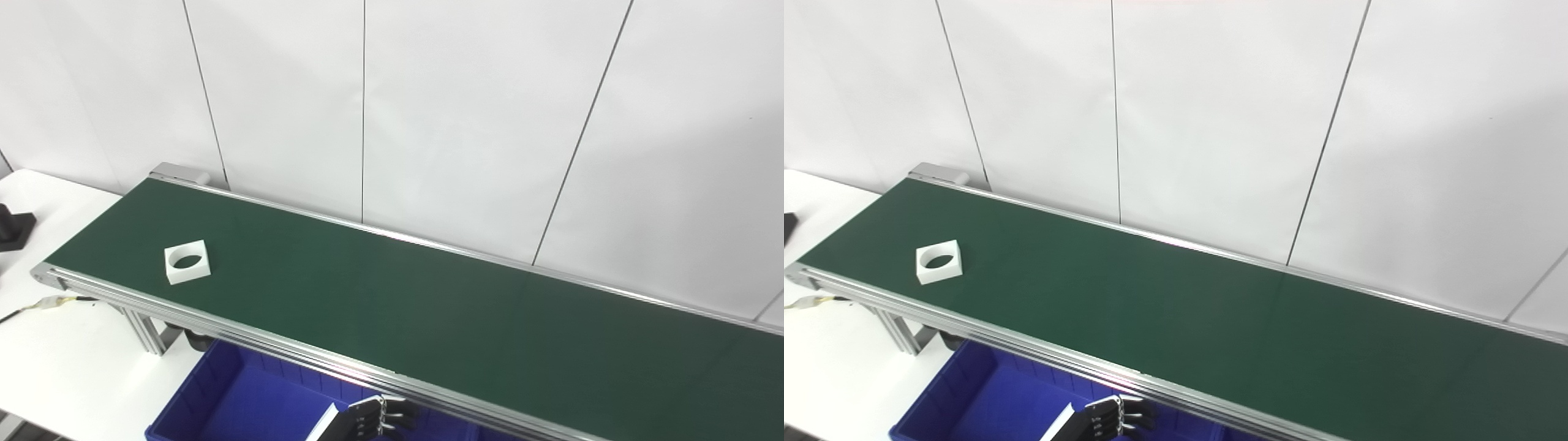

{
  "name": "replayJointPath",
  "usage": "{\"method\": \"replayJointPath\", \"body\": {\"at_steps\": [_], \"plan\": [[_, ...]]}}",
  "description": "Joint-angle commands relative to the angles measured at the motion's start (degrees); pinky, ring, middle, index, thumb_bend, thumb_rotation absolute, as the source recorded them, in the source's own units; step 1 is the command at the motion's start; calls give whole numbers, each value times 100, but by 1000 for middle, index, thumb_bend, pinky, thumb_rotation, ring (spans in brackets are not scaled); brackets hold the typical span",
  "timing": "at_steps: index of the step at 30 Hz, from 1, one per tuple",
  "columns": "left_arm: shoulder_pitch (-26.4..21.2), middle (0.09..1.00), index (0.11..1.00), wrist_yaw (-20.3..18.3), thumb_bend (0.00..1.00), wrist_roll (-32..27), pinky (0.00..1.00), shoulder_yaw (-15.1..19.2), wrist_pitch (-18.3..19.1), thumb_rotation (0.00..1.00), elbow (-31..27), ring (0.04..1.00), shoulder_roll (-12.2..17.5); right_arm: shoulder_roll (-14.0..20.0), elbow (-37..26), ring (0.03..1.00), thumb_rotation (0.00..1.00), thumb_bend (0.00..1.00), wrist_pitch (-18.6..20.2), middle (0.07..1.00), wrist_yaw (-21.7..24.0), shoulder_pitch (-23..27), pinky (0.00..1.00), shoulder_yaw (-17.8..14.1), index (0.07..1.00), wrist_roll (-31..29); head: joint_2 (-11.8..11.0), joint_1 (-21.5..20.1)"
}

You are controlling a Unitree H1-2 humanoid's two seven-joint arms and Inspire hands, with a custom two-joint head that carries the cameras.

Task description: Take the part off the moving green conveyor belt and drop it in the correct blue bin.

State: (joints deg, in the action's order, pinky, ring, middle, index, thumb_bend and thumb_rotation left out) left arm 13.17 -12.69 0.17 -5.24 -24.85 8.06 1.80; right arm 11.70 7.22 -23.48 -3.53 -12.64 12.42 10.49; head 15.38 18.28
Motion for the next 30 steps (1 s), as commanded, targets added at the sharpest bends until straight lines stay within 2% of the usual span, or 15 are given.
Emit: {"method": "replayJointPath", "body": {"at_steps": [1,3,8,13,16,20,24,30], "plan": [[-60,737,694,16,951,-60,610,-18,-208,97,-74,694,27,32,-139,874,72,582,-343,904,-123,44,828,-15,964,-19,-4,4],[-62,738,694,54,951,-24,608,-34,-208,100,-80,693,33,39,-138,873,103,582,-343,901,-140,52,824,-7,961,-7,-1,-3],[-75,736,692,80,953,-31,604,-49,-208,102,-70,692,26,47,-99,875,94,590,-344,905,-135,74,826,4,956,-86,-65,19],[-170,729,689,176,955,46,602,-78,-208,115,102,688,29,80,81,878,159,582,-344,904,-153,160,817,53,958,-134,-324,41],[-225,730,690,213,952,55,601,-119,-208,117,187,687,53,95,173,878,128,584,-343,901,-163,198,832,74,958,-138,-347,50],[-277,726,688,220,948,32,602,-135,-208,109,192,683,75,73,128,886,146,596,-344,909,-141,205,858,55,961,-163,-314,44],[-233,727,691,166,949,-36,598,-113,-208,100,-112,682,82,81,98,879,116,594,-344,901,-190,208,845,78,957,-110,-274,36],[-204,711,681,253,952,-8,587,-27,-208,122,-742,668,114,86,74,863,165,592,-343,891,-189,219,831,114,943,-183,-222,41]]}}
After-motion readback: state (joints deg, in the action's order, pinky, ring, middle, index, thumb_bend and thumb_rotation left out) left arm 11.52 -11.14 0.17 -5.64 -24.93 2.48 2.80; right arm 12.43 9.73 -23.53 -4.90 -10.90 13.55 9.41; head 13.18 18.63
